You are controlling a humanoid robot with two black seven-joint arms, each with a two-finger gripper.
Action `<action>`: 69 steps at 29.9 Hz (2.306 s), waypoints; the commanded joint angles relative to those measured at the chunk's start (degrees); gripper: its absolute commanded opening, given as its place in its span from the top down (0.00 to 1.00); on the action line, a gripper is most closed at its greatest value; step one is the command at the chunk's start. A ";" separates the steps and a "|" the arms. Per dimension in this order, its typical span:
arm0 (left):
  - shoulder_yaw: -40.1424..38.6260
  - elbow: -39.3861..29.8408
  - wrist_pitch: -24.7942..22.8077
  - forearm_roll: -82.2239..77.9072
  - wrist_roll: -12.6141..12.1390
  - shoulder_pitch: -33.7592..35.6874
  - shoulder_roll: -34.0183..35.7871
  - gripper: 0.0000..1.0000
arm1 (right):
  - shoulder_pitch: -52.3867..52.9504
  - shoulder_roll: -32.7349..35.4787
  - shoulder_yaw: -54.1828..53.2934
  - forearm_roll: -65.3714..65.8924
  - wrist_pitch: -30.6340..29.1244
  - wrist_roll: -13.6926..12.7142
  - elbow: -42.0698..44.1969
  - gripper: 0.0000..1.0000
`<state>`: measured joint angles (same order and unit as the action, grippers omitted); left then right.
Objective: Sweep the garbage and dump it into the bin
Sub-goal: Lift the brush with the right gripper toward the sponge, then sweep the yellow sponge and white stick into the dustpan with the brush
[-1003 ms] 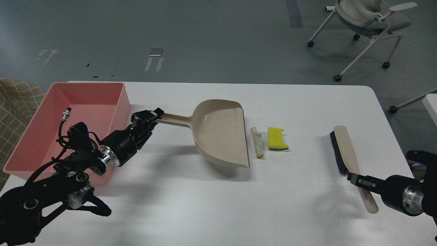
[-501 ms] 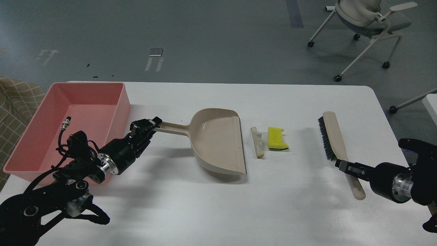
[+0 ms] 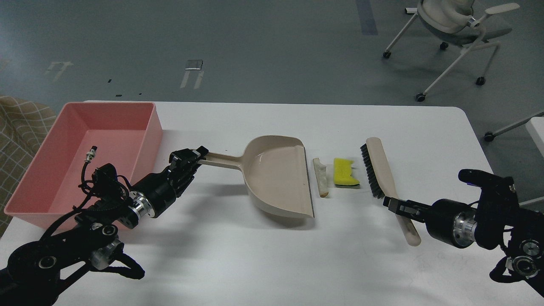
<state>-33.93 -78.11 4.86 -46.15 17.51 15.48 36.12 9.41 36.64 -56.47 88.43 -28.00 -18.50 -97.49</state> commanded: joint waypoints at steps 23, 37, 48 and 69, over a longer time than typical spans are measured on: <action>-0.08 1.91 0.15 -0.08 -1.25 0.78 -3.95 1.00 | 1.75 -4.99 0.31 -0.37 0.00 -0.04 4.15 1.00; 0.00 2.08 -0.02 -0.08 -1.42 1.13 -3.86 1.00 | 6.93 -13.52 3.65 -0.63 0.00 -0.22 7.05 1.00; 0.00 1.82 -0.02 -0.17 -1.34 1.57 -4.04 1.00 | 10.71 -19.49 7.78 -3.44 0.00 -0.13 10.82 1.00; 0.09 2.08 -0.02 -0.17 -1.34 0.78 -3.86 1.00 | 13.70 -11.77 4.18 -10.83 0.00 -0.13 8.10 1.00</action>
<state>-33.84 -76.02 4.84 -46.32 16.18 16.32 32.28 23.63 22.26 -52.28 77.76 -28.02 -18.70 -89.52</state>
